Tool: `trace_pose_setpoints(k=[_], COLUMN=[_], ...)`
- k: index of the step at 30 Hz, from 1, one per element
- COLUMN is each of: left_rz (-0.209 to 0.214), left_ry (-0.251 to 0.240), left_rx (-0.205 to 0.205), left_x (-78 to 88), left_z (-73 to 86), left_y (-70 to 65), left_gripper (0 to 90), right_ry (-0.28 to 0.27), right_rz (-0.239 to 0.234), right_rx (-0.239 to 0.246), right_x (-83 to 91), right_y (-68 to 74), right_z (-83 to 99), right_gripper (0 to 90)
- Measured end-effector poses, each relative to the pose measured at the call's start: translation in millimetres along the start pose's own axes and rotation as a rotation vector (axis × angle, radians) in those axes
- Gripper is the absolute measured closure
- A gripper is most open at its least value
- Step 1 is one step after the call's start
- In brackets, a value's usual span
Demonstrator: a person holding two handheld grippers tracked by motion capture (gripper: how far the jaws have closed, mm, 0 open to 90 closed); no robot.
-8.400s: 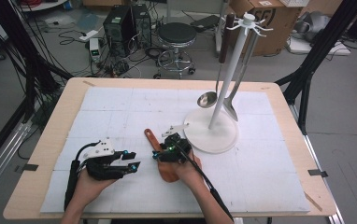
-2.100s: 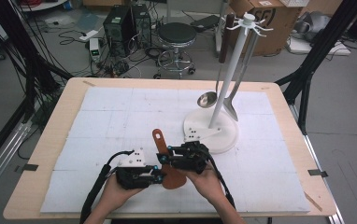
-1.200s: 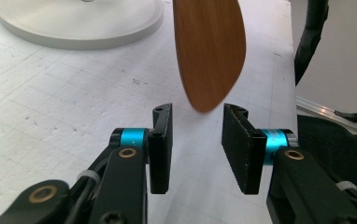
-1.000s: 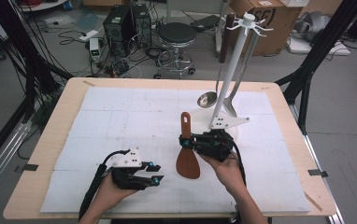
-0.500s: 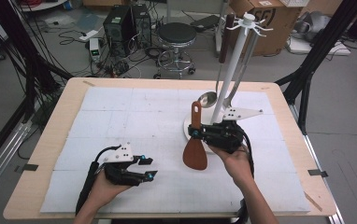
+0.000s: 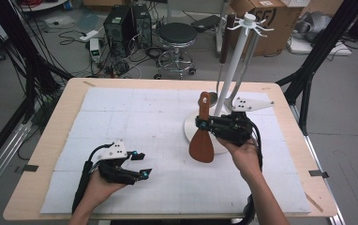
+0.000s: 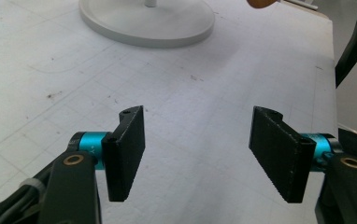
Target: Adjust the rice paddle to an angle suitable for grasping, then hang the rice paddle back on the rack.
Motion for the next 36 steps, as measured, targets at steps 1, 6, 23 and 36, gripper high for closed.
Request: trace_pose_setpoints(k=[1, 6, 23, 36], left_rz=[-0.002, -0.011, -0.031, -0.061], left_ry=[-0.001, -0.009, -0.013, -0.009], left_rx=[0.004, 0.009, 0.014, 0.029], left_x=[0.7, 2.1, 5.4, 5.8], left_z=[0.4, 0.1, 0.8, 2.8], left_y=[0.2, 2.7, 4.9, 9.0], left_gripper=[35.4, 31.8, 26.4, 18.9], right_ry=[-0.001, -0.006, -0.061, -0.08], right_rz=[-0.001, 0.005, 0.038, 0.05], right_rx=[0.0, 0.011, 0.012, 0.039], right_x=[1.1, 5.0, 30.2, 43.1], right_y=[-0.2, -2.9, -19.7, -26.1], right_z=[-1.3, -6.7, -32.1, -52.2], right_gripper=[82.1, 82.0, 82.0, 82.0])
Point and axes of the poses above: each handheld gripper's, and its own axes: x roughly backward along the jaws, z roughly out of its underside, y roughly to its left, the point moved 3 cm from there along -x, roughly forward along the jaws, and after that the axes turned 12 degrees about x, right-handed, at the moved point
